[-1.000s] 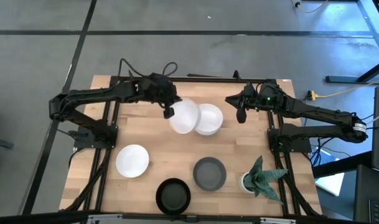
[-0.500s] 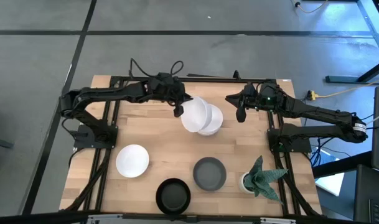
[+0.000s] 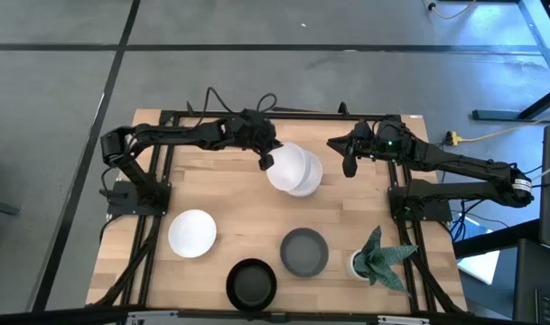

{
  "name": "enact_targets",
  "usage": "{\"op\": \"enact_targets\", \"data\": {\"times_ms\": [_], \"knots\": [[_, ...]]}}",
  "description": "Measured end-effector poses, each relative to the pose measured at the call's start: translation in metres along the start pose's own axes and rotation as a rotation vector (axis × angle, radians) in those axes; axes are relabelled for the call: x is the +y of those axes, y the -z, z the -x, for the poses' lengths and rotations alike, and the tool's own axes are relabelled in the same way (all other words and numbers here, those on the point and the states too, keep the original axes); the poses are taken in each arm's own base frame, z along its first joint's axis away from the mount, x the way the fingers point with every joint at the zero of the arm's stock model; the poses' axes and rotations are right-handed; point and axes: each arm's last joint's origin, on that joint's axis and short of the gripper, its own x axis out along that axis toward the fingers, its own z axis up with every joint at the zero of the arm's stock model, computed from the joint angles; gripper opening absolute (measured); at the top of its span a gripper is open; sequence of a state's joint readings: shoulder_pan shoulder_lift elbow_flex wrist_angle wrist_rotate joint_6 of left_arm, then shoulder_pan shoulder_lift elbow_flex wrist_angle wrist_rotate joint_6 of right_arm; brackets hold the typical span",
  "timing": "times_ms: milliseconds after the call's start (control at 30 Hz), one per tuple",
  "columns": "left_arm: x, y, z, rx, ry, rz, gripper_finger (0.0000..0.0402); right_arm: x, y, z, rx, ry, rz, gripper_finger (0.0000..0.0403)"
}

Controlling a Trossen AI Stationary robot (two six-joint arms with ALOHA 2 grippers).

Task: Nest bowls inside each other
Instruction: Stack the white bowl on the white bowl

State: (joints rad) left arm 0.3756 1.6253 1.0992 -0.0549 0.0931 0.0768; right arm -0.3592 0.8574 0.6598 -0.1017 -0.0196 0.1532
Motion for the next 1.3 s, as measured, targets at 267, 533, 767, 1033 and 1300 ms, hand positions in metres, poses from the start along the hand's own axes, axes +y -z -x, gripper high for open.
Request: {"op": "enact_targets", "data": {"times_ms": [267,533,767,1033,1300], "knots": [[0.000,0.010,0.001,0.106,0.006,0.031,0.0000,0.000,0.000,0.000,0.000,0.000,0.001,0.0058],[-0.001,0.026,0.004,0.274,-0.015,0.048,0.0000,0.000,0.000,0.000,0.000,0.000,0.003,0.0058],[-0.002,0.035,0.007,0.381,-0.002,0.097,0.0000,0.000,0.000,0.000,0.001,0.002,0.029,0.0058],[-0.003,0.037,0.009,0.403,0.004,0.111,0.0009,0.000,0.000,0.000,0.001,0.002,0.034,0.0058],[-0.002,0.032,0.012,0.357,0.002,0.097,0.0051,0.000,0.000,0.000,0.001,0.002,0.035,0.0058]]}}
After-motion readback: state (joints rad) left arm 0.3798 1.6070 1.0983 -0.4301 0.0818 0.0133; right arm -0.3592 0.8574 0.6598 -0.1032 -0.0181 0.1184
